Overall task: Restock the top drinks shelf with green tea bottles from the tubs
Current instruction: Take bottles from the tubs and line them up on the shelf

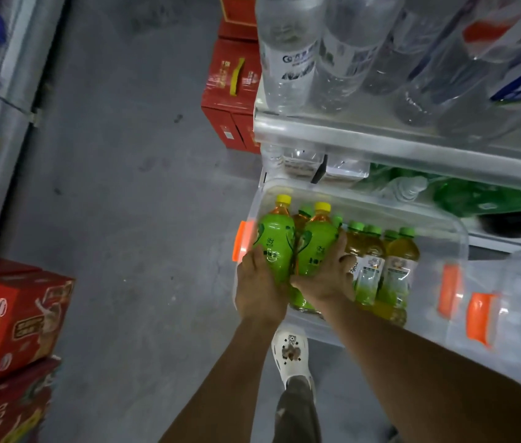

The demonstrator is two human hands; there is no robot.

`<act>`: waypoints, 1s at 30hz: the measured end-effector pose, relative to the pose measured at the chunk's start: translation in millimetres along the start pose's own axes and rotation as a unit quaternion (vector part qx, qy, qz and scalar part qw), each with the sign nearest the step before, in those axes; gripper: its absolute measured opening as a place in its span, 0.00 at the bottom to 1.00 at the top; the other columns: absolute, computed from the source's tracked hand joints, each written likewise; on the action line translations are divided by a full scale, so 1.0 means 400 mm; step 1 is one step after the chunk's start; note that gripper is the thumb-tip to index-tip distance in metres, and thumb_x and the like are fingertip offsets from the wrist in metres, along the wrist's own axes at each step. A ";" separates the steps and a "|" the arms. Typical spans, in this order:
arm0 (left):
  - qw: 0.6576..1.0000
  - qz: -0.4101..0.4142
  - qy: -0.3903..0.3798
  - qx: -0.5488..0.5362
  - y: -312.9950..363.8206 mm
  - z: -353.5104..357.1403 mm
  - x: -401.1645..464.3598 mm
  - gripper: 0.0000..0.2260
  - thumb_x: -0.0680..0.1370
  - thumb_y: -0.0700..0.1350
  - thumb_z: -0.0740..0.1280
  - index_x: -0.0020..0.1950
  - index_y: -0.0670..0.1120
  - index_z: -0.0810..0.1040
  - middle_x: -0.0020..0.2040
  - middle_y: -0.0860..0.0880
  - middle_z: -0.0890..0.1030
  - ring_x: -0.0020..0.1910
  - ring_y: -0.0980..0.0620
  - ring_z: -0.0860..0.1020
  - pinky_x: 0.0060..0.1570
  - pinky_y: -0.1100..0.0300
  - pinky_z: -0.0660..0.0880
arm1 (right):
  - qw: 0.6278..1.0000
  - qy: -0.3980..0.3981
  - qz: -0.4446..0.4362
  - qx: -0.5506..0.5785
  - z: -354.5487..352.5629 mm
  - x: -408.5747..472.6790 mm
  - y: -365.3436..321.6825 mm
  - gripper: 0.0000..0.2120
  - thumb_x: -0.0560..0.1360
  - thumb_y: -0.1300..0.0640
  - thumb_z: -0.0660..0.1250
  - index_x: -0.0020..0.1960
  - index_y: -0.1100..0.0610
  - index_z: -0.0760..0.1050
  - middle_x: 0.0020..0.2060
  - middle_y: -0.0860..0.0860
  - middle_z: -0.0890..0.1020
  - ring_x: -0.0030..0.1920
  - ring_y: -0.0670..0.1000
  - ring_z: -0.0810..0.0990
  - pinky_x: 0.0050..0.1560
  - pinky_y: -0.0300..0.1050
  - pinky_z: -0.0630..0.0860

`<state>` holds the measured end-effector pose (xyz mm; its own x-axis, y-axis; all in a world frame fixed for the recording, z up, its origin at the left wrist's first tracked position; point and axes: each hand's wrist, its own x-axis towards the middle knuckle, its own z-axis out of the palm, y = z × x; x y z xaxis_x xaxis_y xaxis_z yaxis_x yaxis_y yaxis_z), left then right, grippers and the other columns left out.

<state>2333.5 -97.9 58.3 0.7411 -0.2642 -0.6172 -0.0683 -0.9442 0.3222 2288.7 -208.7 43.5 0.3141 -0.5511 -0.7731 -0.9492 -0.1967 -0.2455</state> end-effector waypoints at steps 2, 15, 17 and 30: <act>1.000 -0.012 -0.007 0.023 0.017 -0.003 0.010 0.42 0.77 0.50 0.72 0.81 0.42 0.49 0.75 0.43 0.61 0.73 0.43 0.63 0.64 0.52 0.70 | 0.999 0.000 -0.034 0.013 -0.019 -0.002 0.015 0.63 0.66 0.49 0.78 0.76 0.38 0.27 0.73 0.61 0.55 0.66 0.69 0.71 0.62 0.61 0.73; 0.978 -0.094 0.103 0.154 0.062 0.078 0.063 0.35 0.75 0.50 0.74 0.76 0.40 0.62 0.65 0.42 0.70 0.64 0.45 0.71 0.56 0.60 0.74 | 0.992 0.030 -0.122 -0.016 -0.038 -0.001 0.039 0.43 0.74 0.41 0.70 0.78 0.49 0.48 0.71 0.58 0.58 0.65 0.65 0.72 0.57 0.58 0.74; 0.983 -0.072 0.101 0.135 0.050 0.102 0.053 0.38 0.74 0.48 0.76 0.77 0.39 0.60 0.68 0.40 0.69 0.67 0.41 0.70 0.61 0.56 0.74 | 0.998 0.023 -0.028 0.053 -0.011 0.010 0.043 0.50 0.67 0.41 0.77 0.75 0.55 0.49 0.68 0.61 0.63 0.67 0.66 0.69 0.64 0.59 0.72; 0.979 -0.060 0.018 0.195 0.078 0.083 0.082 0.55 0.75 0.51 0.76 0.79 0.38 0.34 0.72 0.37 0.60 0.69 0.40 0.69 0.57 0.51 0.77 | 0.994 -0.022 0.045 0.093 -0.079 0.029 0.089 0.52 0.62 0.47 0.81 0.75 0.58 0.55 0.71 0.60 0.65 0.72 0.63 0.63 0.70 0.58 0.68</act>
<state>2333.3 -142.7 24.2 0.7816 -0.1470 -0.6062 -0.2244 -0.9730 -0.0534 2259.0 -247.6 44.3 0.2305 -0.5223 -0.8210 -0.9616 0.0070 -0.2745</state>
